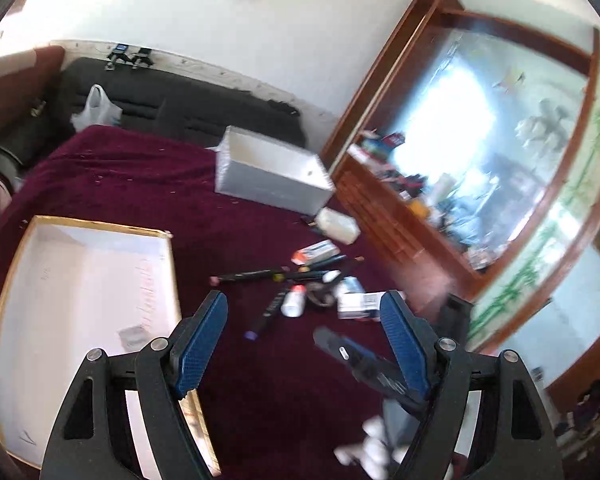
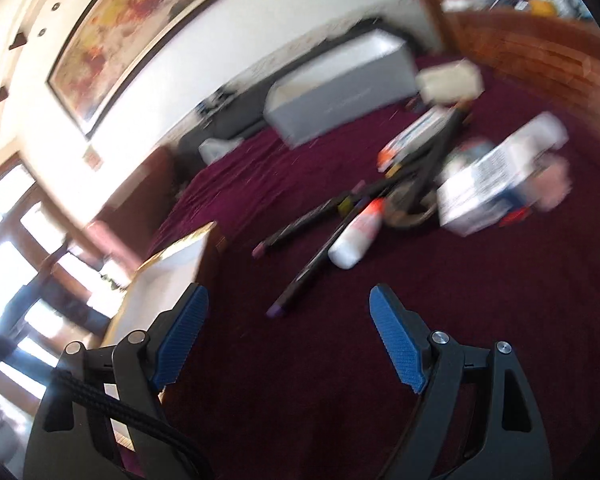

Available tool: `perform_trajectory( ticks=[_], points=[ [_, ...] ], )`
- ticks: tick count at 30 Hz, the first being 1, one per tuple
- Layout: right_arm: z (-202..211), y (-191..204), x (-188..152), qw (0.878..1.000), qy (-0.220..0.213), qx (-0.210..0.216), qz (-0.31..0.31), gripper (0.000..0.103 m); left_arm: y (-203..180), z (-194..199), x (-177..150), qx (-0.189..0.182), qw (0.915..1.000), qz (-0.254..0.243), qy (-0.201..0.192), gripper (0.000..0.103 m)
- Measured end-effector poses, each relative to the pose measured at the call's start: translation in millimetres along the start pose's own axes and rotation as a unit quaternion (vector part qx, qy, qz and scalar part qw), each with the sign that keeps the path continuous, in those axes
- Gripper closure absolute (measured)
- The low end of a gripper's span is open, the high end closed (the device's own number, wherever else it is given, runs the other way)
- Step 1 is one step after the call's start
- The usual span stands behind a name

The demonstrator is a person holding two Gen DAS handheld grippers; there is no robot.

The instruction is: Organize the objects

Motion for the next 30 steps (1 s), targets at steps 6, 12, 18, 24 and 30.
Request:
perform_trajectory(
  ticks=[6, 12, 18, 24, 30],
  points=[
    [37.5, -23.2, -17.7, 1.0, 0.01, -0.021, -0.001, 0.02, 17.3, -93.3, -6.0, 0.065, 0.9926, -0.068, 0.077, 0.029],
    [92.2, -109.9, 3.4, 0.99, -0.032, -0.123, -0.063, 0.02, 17.7, -187.2, -32.3, 0.144, 0.9693, -0.147, 0.134, 0.03],
    [107.7, -132.5, 20.0, 0.988, -0.054, -0.124, -0.076, 0.02, 26.8, -221.4, -51.4, 0.194, 0.9501, -0.171, 0.175, 0.034],
    [94.1, -118.6, 31.2, 0.993, -0.038, -0.102, -0.05, 0.02, 26.4, -237.1, -63.7, 0.183, 0.9469, -0.172, 0.201, 0.061],
    [76.3, -96.8, 37.1, 0.996, -0.016, -0.088, -0.028, 0.02, 15.0, -230.8, -71.0, 0.165, 0.9474, -0.17, 0.215, 0.092]
  ],
)
Point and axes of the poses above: each gripper's, at about its wrist camera, not at the fingertips, and z roughly against the way its jaws point, y to its left, x to its top, the point moved 6 cm from there along -z, roughly the way its jaws point, and after that the axes turned 9 degrees about z, right-handed, at the moved point
